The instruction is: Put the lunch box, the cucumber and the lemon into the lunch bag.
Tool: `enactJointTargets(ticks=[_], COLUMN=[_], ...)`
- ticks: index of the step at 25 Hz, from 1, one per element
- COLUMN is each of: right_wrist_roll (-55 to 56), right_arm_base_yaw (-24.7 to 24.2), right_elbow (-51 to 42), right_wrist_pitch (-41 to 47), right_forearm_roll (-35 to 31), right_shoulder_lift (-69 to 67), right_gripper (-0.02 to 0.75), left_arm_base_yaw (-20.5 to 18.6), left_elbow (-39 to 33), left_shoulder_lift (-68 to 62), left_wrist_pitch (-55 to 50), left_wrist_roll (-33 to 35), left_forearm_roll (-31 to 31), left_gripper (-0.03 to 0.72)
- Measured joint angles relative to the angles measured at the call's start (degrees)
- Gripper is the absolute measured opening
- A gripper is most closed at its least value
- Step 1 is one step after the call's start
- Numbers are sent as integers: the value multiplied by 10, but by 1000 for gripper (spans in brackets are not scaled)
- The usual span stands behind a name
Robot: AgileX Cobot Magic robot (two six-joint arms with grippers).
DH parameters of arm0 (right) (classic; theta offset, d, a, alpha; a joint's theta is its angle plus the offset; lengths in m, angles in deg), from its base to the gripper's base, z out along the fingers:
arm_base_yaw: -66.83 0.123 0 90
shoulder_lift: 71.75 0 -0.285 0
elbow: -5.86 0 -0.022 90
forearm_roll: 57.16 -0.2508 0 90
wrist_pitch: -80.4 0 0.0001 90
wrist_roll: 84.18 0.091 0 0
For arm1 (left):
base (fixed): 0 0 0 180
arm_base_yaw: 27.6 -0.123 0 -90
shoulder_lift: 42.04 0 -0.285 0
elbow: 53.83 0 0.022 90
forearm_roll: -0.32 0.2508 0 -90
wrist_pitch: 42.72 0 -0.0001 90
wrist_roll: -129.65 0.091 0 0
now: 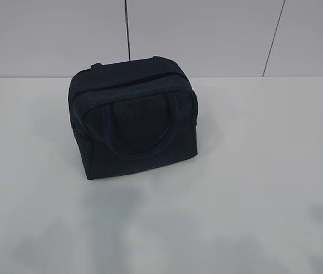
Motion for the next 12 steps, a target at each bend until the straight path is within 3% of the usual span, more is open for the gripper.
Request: enactJointTargets(ticks=[12], right_wrist_roll=[0], right_arm_base_yaw=[0], right_elbow=[0], right_wrist_pitch=[0], right_forearm_roll=[0], right_shoulder_lift=[0], right_gripper=[351], left_arm_base_yaw=[0], left_elbow=[-12], left_shoulder_lift=[0], left_wrist_pitch=[36], left_wrist_roll=[0], left_forearm_roll=[23], left_gripper=[308])
